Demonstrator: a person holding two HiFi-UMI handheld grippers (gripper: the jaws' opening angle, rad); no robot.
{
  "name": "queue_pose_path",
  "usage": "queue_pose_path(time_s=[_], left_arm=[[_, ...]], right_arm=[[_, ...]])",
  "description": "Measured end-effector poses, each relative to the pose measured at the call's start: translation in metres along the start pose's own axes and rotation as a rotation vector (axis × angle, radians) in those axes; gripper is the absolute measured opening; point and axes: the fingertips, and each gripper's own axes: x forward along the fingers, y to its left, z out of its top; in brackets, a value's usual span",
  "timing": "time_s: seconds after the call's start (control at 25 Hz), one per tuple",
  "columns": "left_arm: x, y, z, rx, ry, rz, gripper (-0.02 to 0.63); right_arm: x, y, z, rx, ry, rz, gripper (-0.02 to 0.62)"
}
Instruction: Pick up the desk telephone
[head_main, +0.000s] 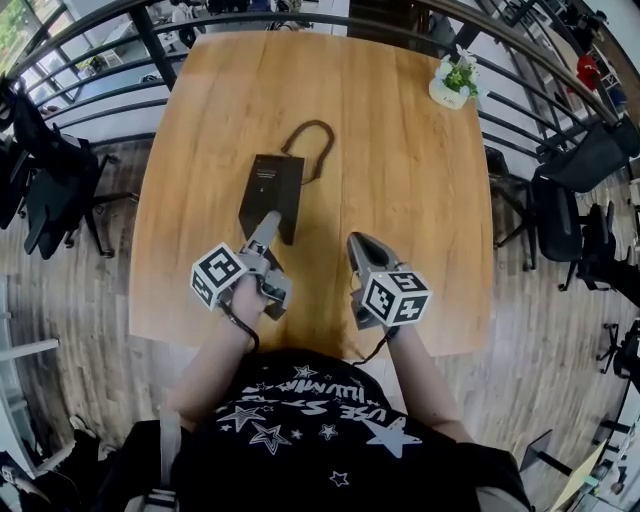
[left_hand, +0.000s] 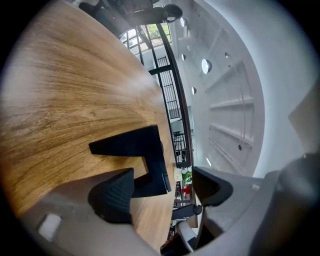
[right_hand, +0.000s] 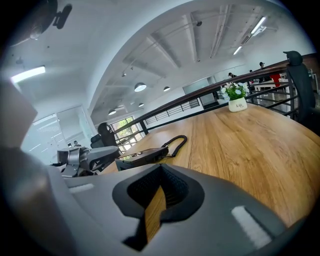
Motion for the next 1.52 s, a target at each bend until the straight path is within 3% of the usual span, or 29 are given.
queue_pose_path(time_s=[0.64,1.24,1.32,1.4,1.52], left_arm=[[0.030,0.017,0.023,-0.124,-0.079,0.063,0.365],[0.048,0.026,0.025,-0.138,-0.079,0.137,0.365],[0.048,0.030,0.025,-0.143,-0.081,0.170,0.340],[0.047,0.034,0.024,-0.145,-0.081,0.199,0.258],[0.044,0.035,0.024,-0.147,-0.085,0.197,0.245]], right_arm=[[0.019,0.010,-0.013,-0.008,0.054,0.016,0.000],[0.020,0.006,-0.015,0.014,0.056,0.007,0.000],[0.020,0.005,-0.016,0.015,0.060,0.008,0.000],[0.020,0.005,-0.018,0.017,0.064,0.009,0.000],[0.019,0.005,-0.020,0.020,0.067,0.010,0.000]])
